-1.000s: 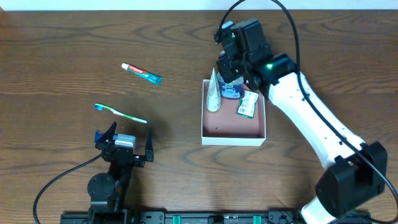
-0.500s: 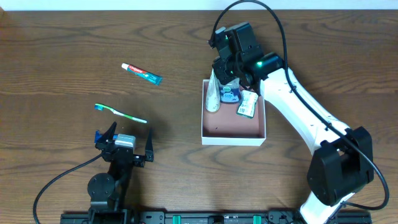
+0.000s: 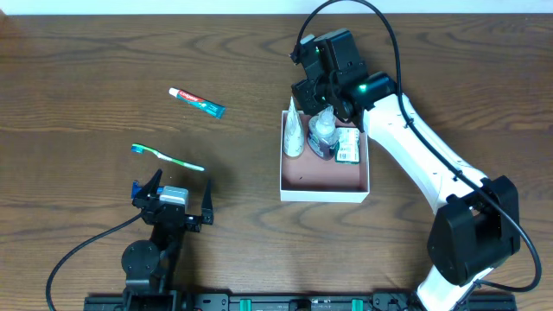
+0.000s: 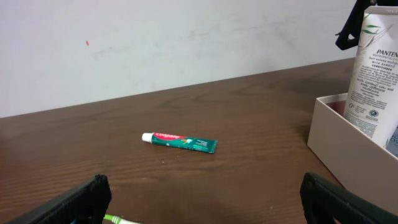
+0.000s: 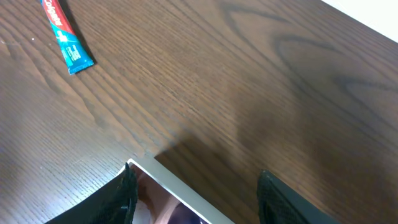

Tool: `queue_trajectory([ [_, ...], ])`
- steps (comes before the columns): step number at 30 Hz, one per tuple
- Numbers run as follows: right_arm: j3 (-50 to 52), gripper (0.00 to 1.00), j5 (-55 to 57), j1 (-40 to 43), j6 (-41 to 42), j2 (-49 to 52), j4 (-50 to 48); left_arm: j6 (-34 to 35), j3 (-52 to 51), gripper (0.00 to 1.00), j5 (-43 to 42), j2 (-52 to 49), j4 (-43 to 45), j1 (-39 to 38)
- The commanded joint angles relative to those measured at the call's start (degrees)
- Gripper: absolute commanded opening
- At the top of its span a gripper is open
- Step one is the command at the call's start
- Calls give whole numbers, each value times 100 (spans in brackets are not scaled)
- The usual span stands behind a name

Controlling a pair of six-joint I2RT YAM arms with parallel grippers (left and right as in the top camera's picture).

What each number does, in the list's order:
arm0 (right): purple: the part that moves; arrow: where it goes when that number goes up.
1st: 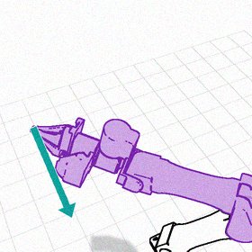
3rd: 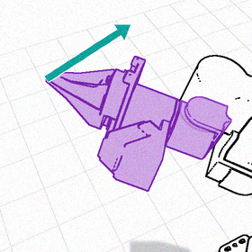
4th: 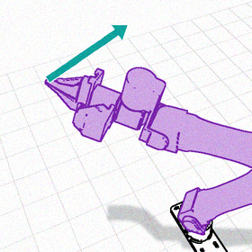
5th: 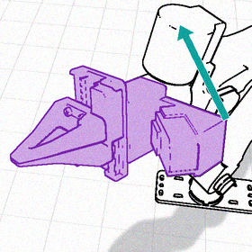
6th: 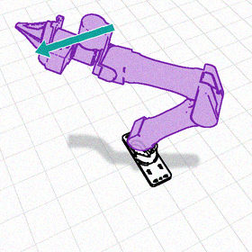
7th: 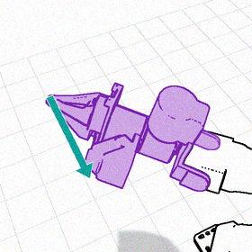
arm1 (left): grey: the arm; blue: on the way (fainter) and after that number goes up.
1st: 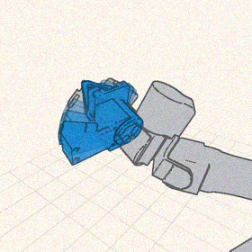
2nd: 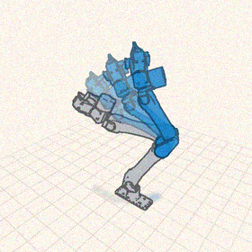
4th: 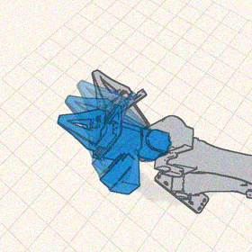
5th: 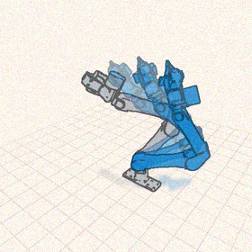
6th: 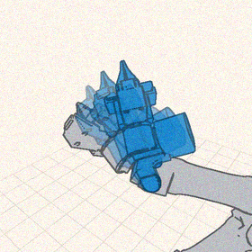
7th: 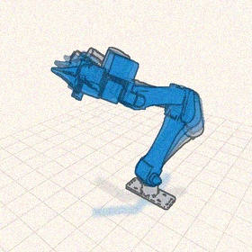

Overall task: Pack container
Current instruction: 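Lower the pump bottle into the box center and open the right gripper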

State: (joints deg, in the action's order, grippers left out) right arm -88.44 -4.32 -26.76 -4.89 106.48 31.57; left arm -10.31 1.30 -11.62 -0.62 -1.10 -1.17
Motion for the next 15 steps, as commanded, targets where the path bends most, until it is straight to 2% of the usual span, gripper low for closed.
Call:
queue_trajectory([
  [1,-74,60,-22,72,-55,-33,-13,48,-107,98,-61,28,-181,28],
  [6,-87,62,-24,72,-20,-284,120,48,-107,98,-61,28,-181,28],
  [11,-90,68,-26,72,402,-1060,455,48,-107,98,-61,28,-181,28],
  [15,-90,66,-26,55,828,-1576,1075,48,-107,98,-61,28,-181,28],
])
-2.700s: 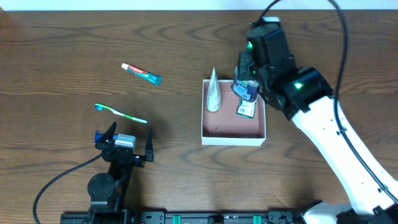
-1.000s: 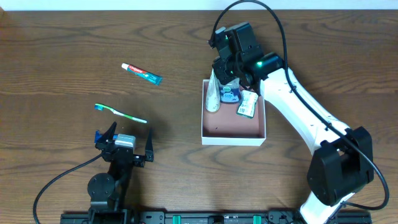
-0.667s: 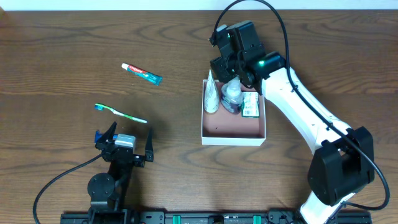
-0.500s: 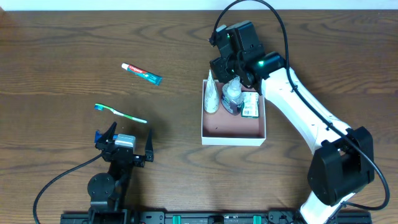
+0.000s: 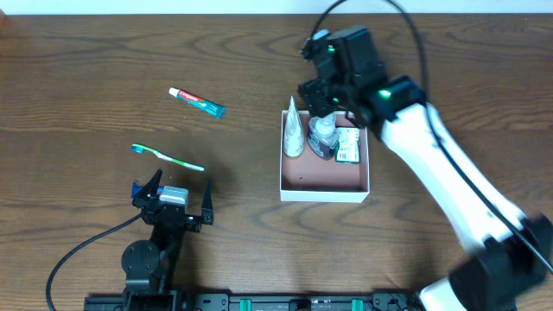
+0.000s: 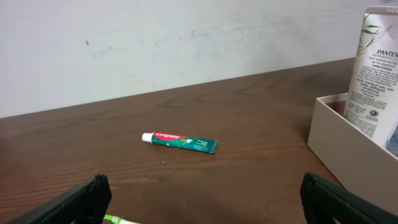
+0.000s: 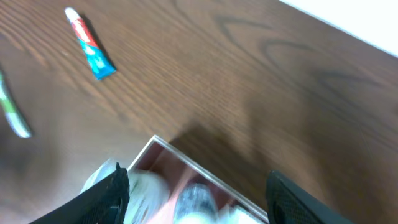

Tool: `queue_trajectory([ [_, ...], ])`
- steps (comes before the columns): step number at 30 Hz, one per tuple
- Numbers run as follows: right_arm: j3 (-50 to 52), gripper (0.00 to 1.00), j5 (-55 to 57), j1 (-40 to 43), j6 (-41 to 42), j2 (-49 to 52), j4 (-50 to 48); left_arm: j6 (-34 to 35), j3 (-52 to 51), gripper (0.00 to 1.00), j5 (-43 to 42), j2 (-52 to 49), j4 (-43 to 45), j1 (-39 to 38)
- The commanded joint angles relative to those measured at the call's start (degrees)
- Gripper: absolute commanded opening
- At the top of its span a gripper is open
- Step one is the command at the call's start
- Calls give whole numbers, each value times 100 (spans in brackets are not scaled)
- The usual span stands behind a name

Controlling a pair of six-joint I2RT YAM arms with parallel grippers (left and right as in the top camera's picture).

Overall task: Pack container
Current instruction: 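Lower the pump bottle into the box center and open the right gripper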

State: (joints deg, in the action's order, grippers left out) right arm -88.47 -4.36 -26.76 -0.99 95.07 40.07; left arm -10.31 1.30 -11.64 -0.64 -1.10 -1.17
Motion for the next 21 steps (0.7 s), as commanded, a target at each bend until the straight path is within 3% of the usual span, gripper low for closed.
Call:
queue_trajectory([
  [1,-87,65,-20,55,577,-507,457,48,-107,98,-59,31,-181,28],
  [4,-87,56,-24,50,994,-570,1228,48,-107,98,-59,31,-181,28],
  [9,116,32,-22,-125,1388,-549,2124,48,-107,98,-59,31,-181,28],
  [14,584,19,-15,-496,1475,-549,1978,48,-107,98,-59,31,-179,28],
  [21,1342,12,162,-723,1576,-549,1217,48,-107,98,-61,31,-181,28],
])
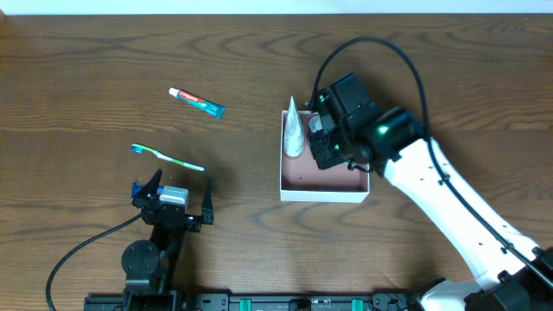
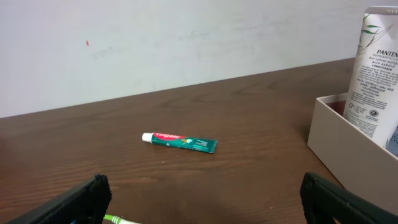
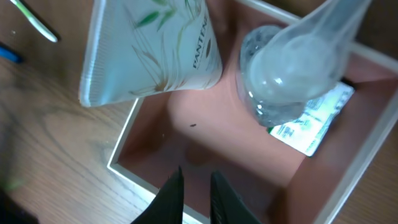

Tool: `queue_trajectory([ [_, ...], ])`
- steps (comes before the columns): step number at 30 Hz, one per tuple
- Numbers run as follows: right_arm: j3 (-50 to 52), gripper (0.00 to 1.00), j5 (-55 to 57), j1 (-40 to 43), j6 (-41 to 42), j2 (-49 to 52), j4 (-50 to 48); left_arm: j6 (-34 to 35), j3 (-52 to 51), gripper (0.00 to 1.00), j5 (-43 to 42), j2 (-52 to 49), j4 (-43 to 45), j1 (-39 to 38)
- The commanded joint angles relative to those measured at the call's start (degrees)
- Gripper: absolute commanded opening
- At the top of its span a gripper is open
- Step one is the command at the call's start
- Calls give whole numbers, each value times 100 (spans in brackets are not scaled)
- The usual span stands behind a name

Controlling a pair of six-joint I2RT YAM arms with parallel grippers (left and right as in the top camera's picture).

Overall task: Pack container
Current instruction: 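Lower the pump bottle into the box center and open the right gripper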

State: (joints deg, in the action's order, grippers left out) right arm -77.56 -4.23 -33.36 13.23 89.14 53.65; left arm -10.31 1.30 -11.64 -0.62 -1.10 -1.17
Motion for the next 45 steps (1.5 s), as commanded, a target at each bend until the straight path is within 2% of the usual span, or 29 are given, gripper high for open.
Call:
queue_trajectory([
  [1,352,12,190,-63,153,44,-240,48,-107,98,-59,28,-179,28],
  [18,2002,7,601,-57,131,55,-2570,48,-107,98,-59,28,-181,28],
  [29,2236,10,1351,120,131,101,-3049,48,-107,98,-59,28,-181,28],
  [45,2238,11,1386,459,83,498,-3665,48,-107,98,-59,28,-181,28],
])
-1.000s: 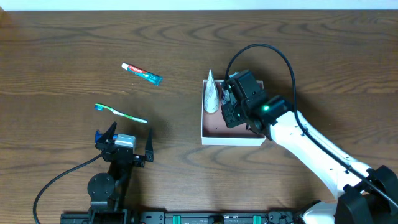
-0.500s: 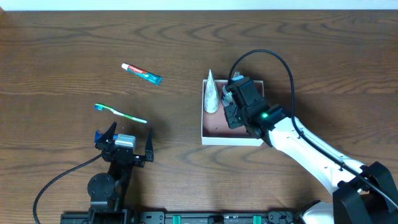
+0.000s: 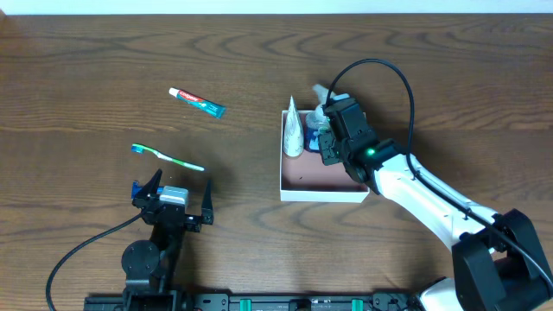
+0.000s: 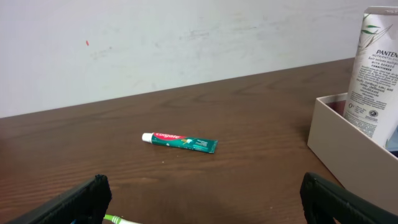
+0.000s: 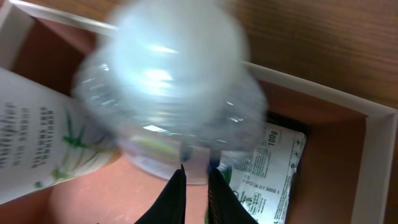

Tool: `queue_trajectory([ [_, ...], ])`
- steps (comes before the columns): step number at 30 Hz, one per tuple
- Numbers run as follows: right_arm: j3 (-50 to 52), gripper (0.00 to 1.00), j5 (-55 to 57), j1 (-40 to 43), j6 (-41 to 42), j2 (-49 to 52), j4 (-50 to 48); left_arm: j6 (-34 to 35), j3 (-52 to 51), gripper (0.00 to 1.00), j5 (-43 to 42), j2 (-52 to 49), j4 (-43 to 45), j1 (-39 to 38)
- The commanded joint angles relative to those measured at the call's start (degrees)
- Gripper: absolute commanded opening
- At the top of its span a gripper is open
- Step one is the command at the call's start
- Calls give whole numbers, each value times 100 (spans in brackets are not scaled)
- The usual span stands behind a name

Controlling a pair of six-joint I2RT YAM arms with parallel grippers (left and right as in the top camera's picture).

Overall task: Pack container
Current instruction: 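Lower the pump bottle into the box center and open the right gripper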

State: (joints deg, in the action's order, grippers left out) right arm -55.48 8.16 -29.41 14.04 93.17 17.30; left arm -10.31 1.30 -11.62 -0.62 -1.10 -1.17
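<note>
A white box [image 3: 324,195] with a pink floor stands right of centre. In it are an upright Pantene tube [image 3: 294,130], a clear bottle [image 5: 174,93] and a green-and-white packet [image 5: 273,168]. My right gripper [image 5: 196,180] is down inside the box. Its fingers are shut, with their tips against the base of the bottle, which leans toward the far wall. On the table to the left lie a toothpaste tube [image 3: 196,101] and a green toothbrush [image 3: 167,156]. My left gripper [image 3: 181,186] rests open, just short of the toothbrush.
In the left wrist view the toothpaste [image 4: 180,142] lies ahead, the toothbrush tip [image 4: 118,219] shows at the bottom, and the box wall [image 4: 348,152] stands to the right with the Pantene tube [image 4: 373,68] in it. Bare wooden table surrounds the box.
My right gripper, still shut, has gone from over the front part of the box to the base of the clear bottle. The bottle now leans toward the far wall. The left arm is unchanged.
My right gripper was open above the far edge of the box, over the bottle and tube. It was still open a moment later, a little higher. Then it stood shut over the box interior, and now its tips are at the bottle's base. The left arm stayed still.
</note>
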Motion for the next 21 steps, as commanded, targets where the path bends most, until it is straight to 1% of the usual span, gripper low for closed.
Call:
queue_trajectory([
  [1,31,11,144,63,2,98,-17,48,-107,98,-61,28,-181,28],
  [5,31,8,-83,46,-92,92,-44,48,-107,98,-61,28,-181,28],
  [14,31,6,-588,39,-81,52,15,48,-107,98,-61,28,-181,28],
  [17,31,4,-656,-13,-76,-109,76,48,-107,98,-61,28,-181,28],
  [21,31,7,-647,-101,-72,-575,219,48,-107,98,-61,28,-181,28],
])
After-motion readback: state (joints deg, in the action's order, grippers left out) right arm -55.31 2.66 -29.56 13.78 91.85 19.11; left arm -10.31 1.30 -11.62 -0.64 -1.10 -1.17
